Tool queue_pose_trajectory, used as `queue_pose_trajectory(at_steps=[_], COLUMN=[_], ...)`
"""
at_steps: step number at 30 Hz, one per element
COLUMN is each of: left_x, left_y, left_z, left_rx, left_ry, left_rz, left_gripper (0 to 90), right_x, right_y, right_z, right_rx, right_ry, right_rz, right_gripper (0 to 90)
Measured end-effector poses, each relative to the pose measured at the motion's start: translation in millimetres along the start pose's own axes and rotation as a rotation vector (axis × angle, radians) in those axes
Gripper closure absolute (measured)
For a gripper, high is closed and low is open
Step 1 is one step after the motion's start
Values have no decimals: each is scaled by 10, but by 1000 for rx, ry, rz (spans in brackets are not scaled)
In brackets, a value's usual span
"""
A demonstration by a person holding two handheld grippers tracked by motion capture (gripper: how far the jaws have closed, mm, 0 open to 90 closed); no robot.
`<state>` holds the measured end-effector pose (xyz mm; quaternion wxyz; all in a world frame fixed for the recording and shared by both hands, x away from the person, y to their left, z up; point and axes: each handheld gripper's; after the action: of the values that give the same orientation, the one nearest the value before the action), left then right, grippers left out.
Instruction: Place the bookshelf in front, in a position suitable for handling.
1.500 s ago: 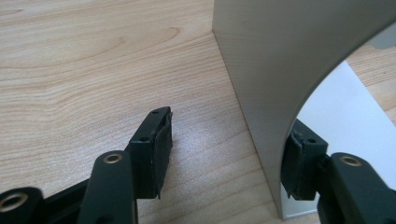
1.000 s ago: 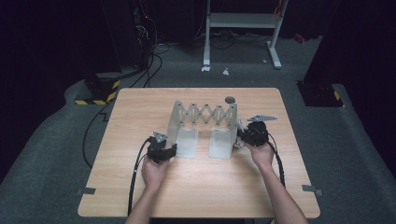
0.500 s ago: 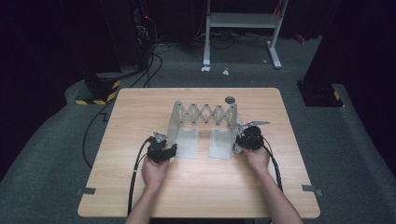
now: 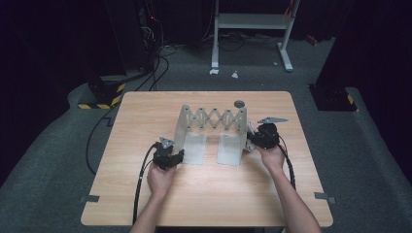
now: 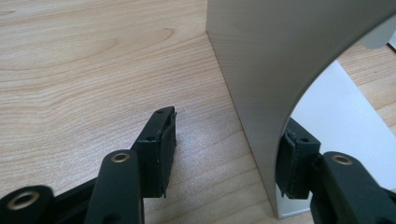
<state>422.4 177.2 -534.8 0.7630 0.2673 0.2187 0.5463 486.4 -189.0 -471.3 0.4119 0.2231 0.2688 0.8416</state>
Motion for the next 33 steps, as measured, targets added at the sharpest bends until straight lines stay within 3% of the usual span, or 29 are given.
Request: queue_pose_trajectory(at_steps=[8,18,27,33], left_x=[1,1,2,3], left_y=[4,4,5,5], left_z=[-1,-2,-3,-2], left_rx=[0,-2,-3,-2], left_ry=[-7,-4,-1,-1], left_rz=[-8,-16,-18,-20], left_gripper=[482,498,500,501], right_x=[95,150,173,114], right_y=[262,522,622,542], right_z=[219,444,604,639], right_rx=[-75,-142,-176,-165], right_ry=[73,108,129,121], right_rz=[-21,-9,-7,-13], right_gripper=[834,834,835,835])
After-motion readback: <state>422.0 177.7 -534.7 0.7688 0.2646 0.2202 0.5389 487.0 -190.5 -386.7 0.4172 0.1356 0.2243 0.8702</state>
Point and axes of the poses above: each handheld gripper's, and its own axes: y roughly backward along the jaws, z roughly out of its top, x roughly to its left, and after that the axes turned 1 degree about x, right-handed
